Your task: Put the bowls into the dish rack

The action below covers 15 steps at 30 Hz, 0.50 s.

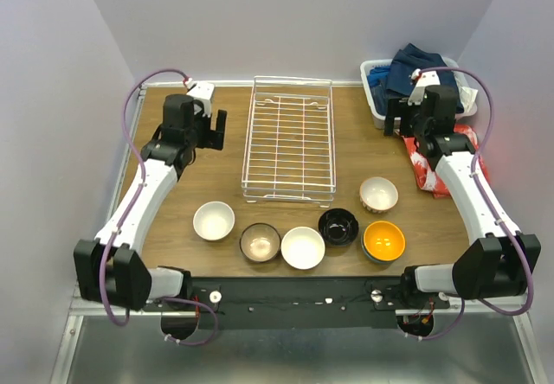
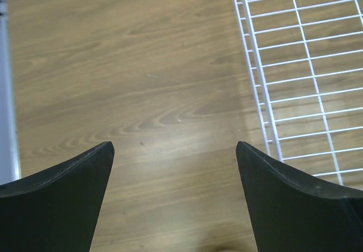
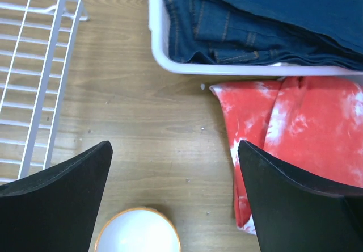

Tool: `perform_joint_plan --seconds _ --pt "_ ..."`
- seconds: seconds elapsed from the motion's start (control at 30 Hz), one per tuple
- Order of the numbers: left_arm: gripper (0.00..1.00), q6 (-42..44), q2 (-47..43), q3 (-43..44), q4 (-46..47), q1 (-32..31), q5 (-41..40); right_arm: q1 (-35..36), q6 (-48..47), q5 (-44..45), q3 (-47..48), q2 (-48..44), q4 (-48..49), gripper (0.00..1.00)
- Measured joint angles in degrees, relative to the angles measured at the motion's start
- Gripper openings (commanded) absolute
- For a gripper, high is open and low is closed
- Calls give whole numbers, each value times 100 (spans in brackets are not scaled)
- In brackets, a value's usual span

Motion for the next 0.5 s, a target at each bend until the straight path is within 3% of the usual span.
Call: perform_joint_plan --seconds 0.27,0.5 --pt "88 -483 1128 990 -494 -221 144 0 -496 -820 -201 122 247 99" --pt "79 -498 1823 1572 -603 -490 166 2 -122 -1054 533 1193 435 99"
